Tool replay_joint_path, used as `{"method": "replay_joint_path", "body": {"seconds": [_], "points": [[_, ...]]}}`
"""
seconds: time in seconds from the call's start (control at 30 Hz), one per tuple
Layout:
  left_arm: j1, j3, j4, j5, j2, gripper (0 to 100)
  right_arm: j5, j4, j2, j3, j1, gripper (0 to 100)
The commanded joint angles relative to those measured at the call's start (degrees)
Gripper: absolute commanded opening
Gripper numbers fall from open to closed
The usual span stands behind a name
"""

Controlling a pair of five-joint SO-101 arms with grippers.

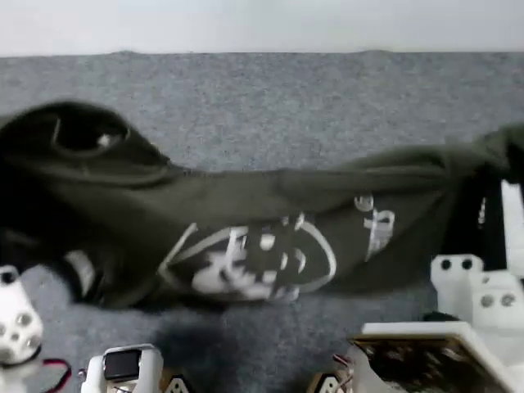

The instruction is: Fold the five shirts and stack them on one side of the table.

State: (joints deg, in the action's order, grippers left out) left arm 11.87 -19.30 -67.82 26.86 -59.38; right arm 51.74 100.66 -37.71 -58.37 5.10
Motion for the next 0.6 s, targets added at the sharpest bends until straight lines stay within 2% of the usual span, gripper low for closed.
{"method": "replay_joint_path", "body": {"seconds": [0.0, 0.17, 0.43, 0.5, 0.57], "points": [[0.0, -1.8, -1.05, 0.97, 0.44, 1, 2.46, 2.07, -4.18, 9.41, 2.59, 1.0], [-0.26, 4.0, -5.01, 1.58, 3.52, 1, 3.96, 1.71, -5.76, 24.44, 2.68, 1.0], [-2.73, 24.4, -7.38, 10.99, 14.42, 1, 3.96, -1.98, 1.71, 48.79, 0.31, 1.0], [-2.81, 28.7, -3.43, 11.6, 18.02, 1, 3.78, -6.81, 3.65, 53.27, -0.75, 1.0], [-2.46, 32.57, 3.96, 11.69, 22.07, 1, 3.78, -12.88, 5.67, 57.32, -1.36, 1.0]]}}
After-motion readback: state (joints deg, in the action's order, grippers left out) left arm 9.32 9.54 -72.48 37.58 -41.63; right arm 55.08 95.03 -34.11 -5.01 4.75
